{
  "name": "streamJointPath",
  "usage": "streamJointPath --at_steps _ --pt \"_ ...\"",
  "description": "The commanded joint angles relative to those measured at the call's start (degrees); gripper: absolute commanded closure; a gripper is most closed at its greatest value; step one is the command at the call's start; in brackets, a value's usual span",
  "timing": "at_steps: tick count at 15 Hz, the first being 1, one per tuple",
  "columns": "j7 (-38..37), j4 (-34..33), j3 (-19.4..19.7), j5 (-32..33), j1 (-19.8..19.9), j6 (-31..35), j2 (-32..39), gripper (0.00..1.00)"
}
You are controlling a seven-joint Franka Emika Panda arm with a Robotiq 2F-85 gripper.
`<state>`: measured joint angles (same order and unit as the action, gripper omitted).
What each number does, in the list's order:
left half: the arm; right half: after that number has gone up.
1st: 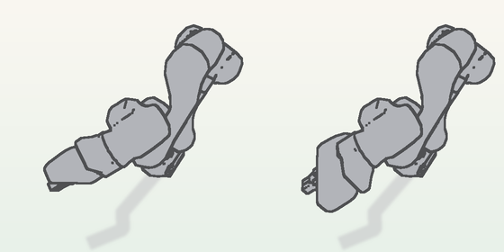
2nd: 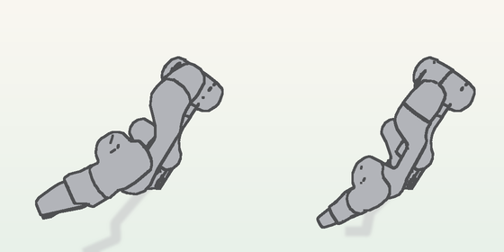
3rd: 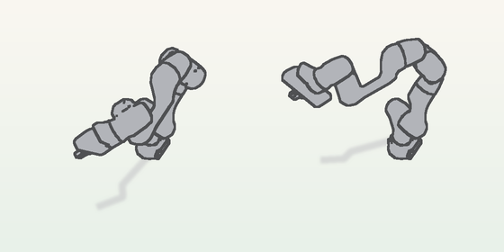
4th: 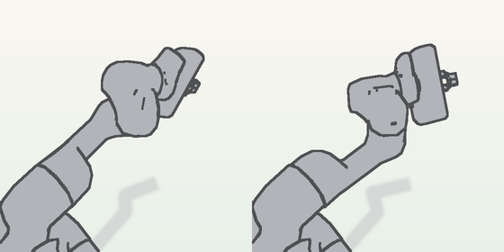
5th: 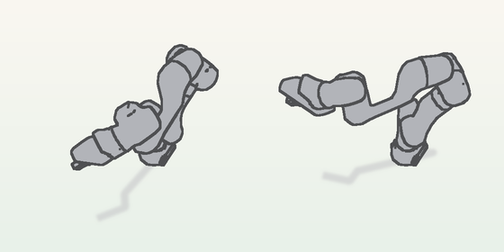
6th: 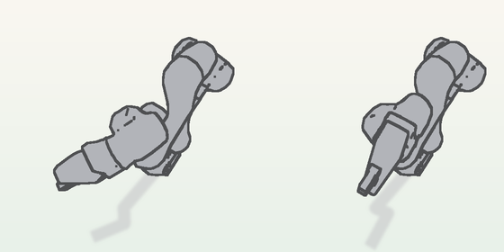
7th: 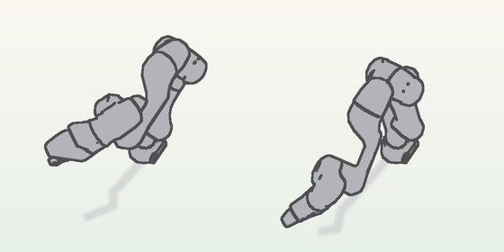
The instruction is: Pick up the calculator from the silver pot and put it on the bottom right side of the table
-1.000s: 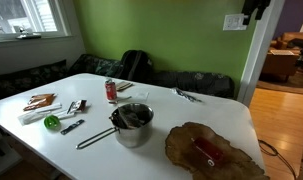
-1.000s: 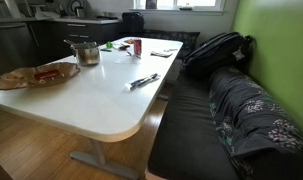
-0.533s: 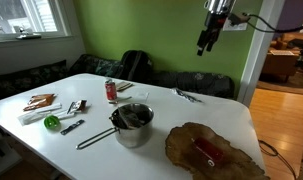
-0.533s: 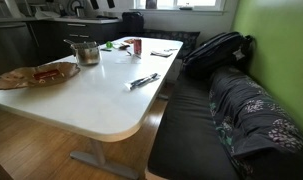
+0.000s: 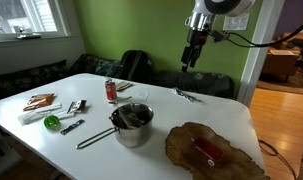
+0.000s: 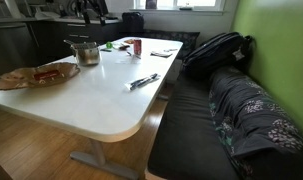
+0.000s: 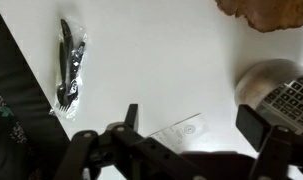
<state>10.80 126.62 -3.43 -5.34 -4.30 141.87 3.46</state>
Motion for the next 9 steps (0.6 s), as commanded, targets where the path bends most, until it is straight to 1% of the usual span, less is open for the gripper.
streamJointPath --at_steps 1,3,4,5,6,7,8,9 --pt "-7.4 -0.1 0.0 3.4 -0.1 2.6 1.2 0.0" --pt "-16.6 -2.7 0.2 9.4 -0.9 5.9 6.2 0.0" --pt "-20.9 -3.8 3.9 13.2 -5.2 7.3 8.3 0.0" --pt "-25.2 -5.3 5.0 16.2 -7.7 6.1 9.8 0.0" --pt "-29.5 -6.9 7.9 20.2 -11.5 5.3 11.2 0.0" --pt "-33.9 -8.8 7.9 22.8 -13.8 4.2 13.2 0.0" --pt "-38.0 -10.0 4.0 25.5 -12.9 3.7 14.4 0.0" --pt "-38.6 -11.3 3.3 25.3 -14.7 3.1 15.6 0.0"
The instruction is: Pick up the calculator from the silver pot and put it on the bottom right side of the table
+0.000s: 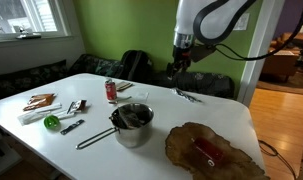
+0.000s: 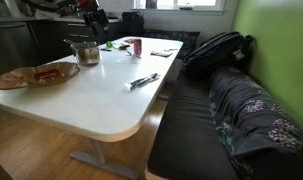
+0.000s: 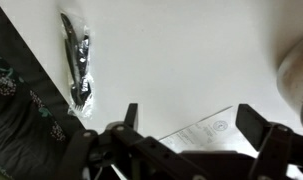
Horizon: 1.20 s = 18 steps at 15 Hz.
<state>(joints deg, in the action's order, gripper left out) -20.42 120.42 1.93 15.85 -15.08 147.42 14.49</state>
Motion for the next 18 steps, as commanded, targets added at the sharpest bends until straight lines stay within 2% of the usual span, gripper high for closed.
streamJointPath --at_steps 1,4,5,6,10,12,13,15,16,18 --pt "-8.6 -6.8 -3.3 4.1 -5.4 -2.6 5.9 0.0" --pt "-10.8 -13.4 -6.9 0.5 -9.4 -5.5 11.4 0.0" --pt "-6.2 -14.6 -9.1 -2.9 -8.0 -6.3 12.3 0.0" --pt "-9.4 -10.3 -6.9 0.4 -9.1 -3.9 8.7 0.0" --pt "-7.4 -13.9 -8.1 -2.2 -9.4 -5.1 11.9 0.0" --pt "-14.5 -17.4 -5.4 0.1 -12.0 -5.4 14.9 0.0" --pt "-20.9 -19.8 -2.5 3.5 -14.9 -5.2 16.7 0.0" --pt "-27.5 -24.0 -0.2 7.3 -17.8 -7.6 19.2 0.0" --pt "-30.0 -26.3 0.6 8.5 -18.9 -9.9 20.4 0.0" --pt "-31.4 -30.5 -0.5 6.5 -18.7 -13.2 23.3 0.0"
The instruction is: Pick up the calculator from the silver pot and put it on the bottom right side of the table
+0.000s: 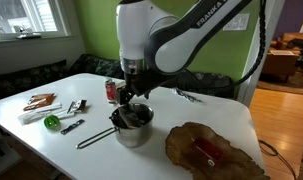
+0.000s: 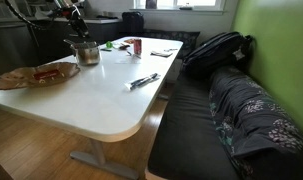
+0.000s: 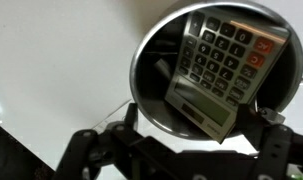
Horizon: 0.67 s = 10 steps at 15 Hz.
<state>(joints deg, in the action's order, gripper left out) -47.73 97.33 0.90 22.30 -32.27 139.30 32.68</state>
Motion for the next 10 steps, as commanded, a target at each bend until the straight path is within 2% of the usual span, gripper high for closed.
streamJointPath --at_steps 1,4,6,10 --pt "-4.0 -9.3 -0.2 -1.1 -1.3 -6.7 6.1 0.0" --pt "-5.4 -13.7 -0.6 -2.0 -1.5 -8.8 8.5 0.0" --pt "-4.0 -16.2 -1.9 -4.1 -0.3 -10.0 10.4 0.0" --pt "-2.3 -20.8 -2.8 -6.9 -0.4 -15.3 13.9 0.0"
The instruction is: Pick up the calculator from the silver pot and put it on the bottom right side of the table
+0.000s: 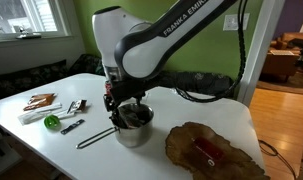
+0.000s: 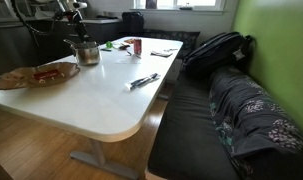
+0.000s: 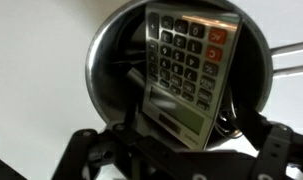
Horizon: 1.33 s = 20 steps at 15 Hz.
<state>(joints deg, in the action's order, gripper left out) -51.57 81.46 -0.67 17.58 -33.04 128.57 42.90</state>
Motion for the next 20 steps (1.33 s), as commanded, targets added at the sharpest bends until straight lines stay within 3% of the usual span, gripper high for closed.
streamJointPath --at_steps 1,4,5,16,20 --pt "1.7 -6.0 -1.4 -2.7 0.5 -5.7 4.5 0.0" --pt "1.9 -8.4 -1.4 -3.5 0.2 -9.7 6.4 0.01" --pt "2.0 -9.1 -1.2 -3.2 -0.1 -11.3 6.7 0.18" --pt "6.0 -12.4 -1.4 -2.3 -0.2 -18.4 6.5 0.99" --pt "7.8 -12.1 -1.1 -0.4 -1.5 -17.4 4.4 0.96"
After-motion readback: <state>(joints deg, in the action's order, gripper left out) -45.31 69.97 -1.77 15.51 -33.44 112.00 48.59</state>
